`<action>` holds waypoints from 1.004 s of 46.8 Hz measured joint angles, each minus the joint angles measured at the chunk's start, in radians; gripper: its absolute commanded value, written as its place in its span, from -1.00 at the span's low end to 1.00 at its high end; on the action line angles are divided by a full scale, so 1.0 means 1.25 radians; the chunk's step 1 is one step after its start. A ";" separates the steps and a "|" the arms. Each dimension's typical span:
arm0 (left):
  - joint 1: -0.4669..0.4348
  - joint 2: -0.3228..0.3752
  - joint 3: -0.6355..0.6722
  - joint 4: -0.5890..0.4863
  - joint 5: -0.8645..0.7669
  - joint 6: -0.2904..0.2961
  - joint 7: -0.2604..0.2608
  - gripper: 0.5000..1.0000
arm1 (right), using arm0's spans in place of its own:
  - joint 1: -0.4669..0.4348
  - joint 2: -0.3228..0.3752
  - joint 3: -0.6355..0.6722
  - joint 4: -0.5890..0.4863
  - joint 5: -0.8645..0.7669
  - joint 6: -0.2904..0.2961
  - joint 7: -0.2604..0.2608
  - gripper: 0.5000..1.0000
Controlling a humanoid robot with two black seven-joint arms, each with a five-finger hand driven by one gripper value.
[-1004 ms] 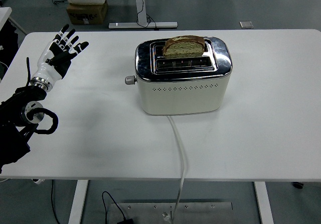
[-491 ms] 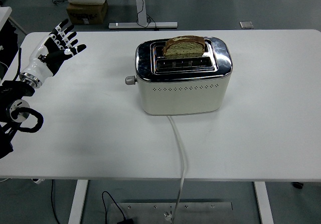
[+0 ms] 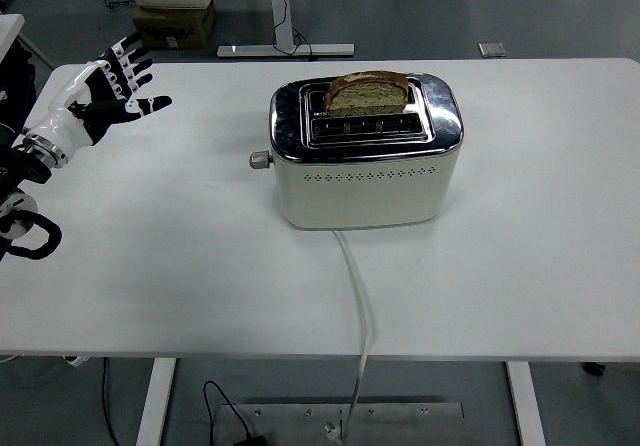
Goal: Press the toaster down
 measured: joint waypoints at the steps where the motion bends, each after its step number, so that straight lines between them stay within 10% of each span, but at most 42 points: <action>1: 0.000 0.000 0.000 -0.001 0.012 0.000 0.000 1.00 | 0.000 0.000 0.000 0.000 0.000 0.000 0.000 0.99; 47: 0.003 0.064 0.000 -0.108 0.209 -0.045 -0.005 1.00 | 0.000 0.000 0.000 0.000 0.000 0.000 -0.001 0.99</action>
